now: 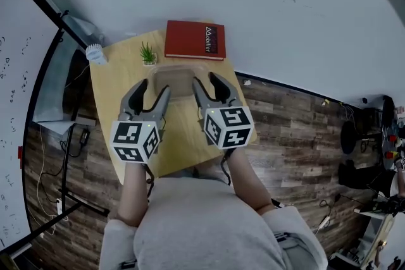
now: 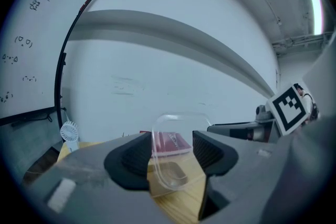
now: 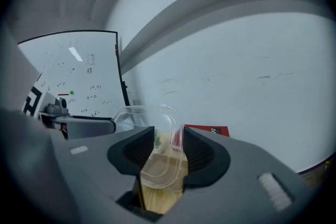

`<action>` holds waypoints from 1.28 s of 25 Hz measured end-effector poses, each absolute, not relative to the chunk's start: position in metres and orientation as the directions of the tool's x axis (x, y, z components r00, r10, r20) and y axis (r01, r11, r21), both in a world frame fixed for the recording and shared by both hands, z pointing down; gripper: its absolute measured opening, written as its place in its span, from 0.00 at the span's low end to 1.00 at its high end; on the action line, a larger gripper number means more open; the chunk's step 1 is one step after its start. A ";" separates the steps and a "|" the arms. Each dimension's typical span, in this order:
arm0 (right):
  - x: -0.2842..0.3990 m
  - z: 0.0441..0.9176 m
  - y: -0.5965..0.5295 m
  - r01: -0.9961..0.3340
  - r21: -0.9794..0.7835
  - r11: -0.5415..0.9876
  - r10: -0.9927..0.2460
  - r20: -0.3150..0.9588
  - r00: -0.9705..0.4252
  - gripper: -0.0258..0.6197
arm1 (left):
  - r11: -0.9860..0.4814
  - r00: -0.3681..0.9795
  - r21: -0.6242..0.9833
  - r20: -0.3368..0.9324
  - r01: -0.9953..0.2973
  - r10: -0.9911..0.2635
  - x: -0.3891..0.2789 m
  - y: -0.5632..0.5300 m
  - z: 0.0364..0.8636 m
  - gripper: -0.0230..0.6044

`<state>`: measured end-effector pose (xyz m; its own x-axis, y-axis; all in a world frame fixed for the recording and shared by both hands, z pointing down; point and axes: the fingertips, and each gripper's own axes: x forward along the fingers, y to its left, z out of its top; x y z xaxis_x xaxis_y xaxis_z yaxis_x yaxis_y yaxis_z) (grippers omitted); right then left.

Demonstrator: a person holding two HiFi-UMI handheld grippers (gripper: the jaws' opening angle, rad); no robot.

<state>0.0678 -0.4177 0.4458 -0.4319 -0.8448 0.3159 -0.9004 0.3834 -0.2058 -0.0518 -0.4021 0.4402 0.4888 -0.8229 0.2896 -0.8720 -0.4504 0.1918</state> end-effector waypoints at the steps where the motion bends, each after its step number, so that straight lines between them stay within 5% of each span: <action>1: 0.069 0.441 -0.415 -0.902 -0.198 0.384 -0.849 0.307 -0.430 0.31 | -0.453 0.490 0.187 0.283 -0.872 -0.825 -0.051 -0.399 0.436 0.44; 32: 0.089 0.317 -0.313 -0.927 0.012 0.375 -0.927 0.011 -0.374 0.30 | -0.518 0.520 0.045 0.039 -0.854 -0.853 -0.029 -0.308 0.325 0.42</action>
<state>0.0886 -0.3133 0.3170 -0.3744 -0.9272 0.0109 -0.9271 0.3745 0.0124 -0.0292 -0.3084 0.3246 0.5200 -0.8532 0.0391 -0.8539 -0.5184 0.0454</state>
